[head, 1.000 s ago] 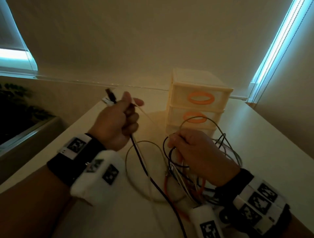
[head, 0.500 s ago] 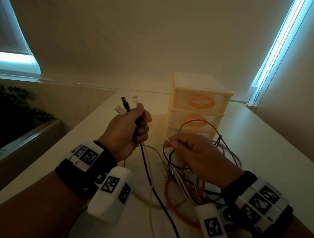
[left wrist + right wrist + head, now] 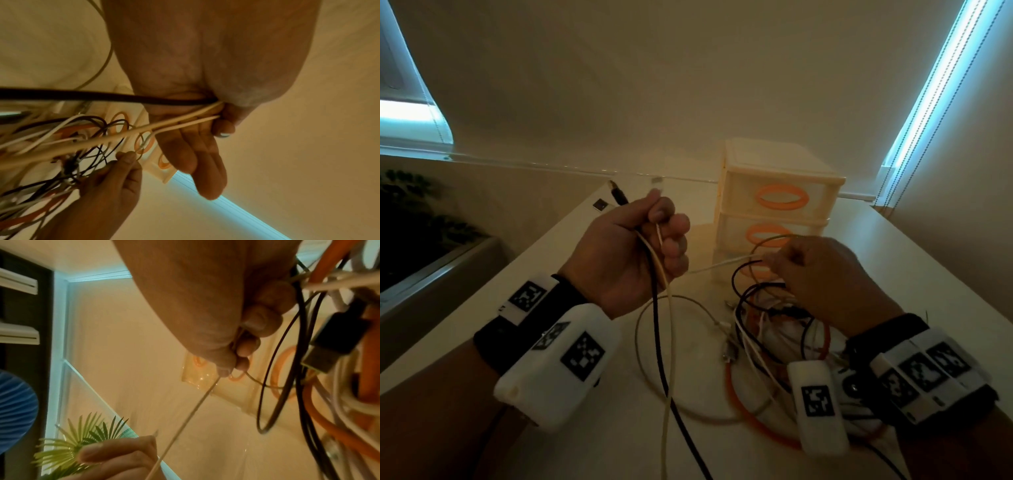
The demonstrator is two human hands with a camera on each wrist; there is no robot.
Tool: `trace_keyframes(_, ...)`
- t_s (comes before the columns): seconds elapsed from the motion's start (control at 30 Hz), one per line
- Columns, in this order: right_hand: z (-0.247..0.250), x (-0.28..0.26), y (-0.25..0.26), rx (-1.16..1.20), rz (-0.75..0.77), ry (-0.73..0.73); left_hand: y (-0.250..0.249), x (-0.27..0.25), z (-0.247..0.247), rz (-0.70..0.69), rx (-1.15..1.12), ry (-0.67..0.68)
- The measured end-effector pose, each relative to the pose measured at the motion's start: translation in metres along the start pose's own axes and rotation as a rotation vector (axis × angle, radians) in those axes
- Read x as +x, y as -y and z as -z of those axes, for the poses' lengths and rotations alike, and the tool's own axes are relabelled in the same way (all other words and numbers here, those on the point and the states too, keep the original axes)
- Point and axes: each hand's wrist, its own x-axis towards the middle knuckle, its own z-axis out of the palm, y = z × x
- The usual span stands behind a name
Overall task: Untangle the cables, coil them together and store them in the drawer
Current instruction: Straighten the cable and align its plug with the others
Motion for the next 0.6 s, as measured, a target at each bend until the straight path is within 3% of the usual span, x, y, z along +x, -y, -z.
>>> trace_keyframes(0.13,-0.001,-0.002,0.006,-0.014,0.066,-0.219,0.015,0.0,-0.001,0.149,0.123,0.175)
trace_keyframes(0.27,-0.008,-0.005,0.017,0.021,0.14,-0.224,0.036,-0.003,-0.009,0.268,0.245,0.28)
trace_keyframes(0.4,-0.009,-0.014,0.031,0.273,0.216,-0.273,0.037,-0.001,-0.014,0.249,0.212,0.164)
trace_keyframes(0.47,-0.014,-0.022,0.038,0.412,0.278,-0.166,0.035,0.001,-0.012,0.186,0.138,0.096)
trace_keyframes(0.6,-0.025,-0.025,0.034,0.312,0.486,0.056,0.032,0.004,-0.01,0.106,0.071,-0.057)
